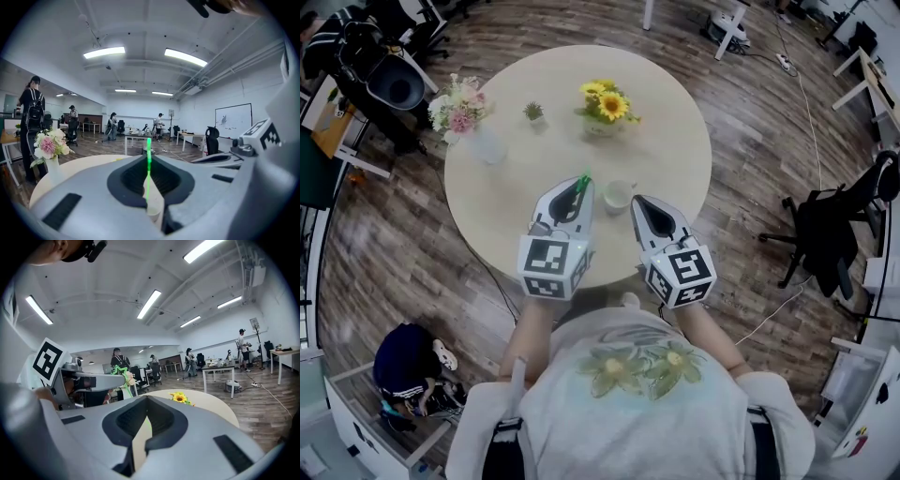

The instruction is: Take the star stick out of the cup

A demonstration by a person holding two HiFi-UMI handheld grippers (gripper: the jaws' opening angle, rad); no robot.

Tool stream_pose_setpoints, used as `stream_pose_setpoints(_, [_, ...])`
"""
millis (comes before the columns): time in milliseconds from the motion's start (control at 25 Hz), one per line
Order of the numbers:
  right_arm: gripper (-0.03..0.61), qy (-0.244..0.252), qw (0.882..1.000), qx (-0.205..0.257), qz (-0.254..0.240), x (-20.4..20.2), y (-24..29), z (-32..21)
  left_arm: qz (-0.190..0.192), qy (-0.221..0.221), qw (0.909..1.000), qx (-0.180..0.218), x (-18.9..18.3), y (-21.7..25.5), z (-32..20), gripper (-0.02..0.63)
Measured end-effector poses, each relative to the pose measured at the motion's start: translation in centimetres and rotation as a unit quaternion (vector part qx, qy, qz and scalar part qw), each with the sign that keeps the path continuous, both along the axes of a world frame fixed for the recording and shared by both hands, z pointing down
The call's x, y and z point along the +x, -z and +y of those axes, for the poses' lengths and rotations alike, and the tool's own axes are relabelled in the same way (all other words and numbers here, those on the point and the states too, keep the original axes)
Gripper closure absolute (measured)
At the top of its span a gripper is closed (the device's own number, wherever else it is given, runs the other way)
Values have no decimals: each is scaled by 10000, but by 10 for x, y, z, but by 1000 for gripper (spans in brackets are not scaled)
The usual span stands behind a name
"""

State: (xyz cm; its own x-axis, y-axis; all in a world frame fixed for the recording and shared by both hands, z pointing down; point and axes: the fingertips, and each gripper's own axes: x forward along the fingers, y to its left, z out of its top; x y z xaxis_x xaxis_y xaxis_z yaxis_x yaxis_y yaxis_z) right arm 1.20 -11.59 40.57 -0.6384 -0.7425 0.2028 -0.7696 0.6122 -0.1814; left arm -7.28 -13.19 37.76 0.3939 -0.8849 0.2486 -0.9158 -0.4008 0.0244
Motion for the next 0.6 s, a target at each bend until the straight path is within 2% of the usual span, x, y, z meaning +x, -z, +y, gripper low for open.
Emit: stream_pose_setpoints(600, [563,132,9999,58,51,-9,4,10,-256,-218,9994,123,9,3,8,597])
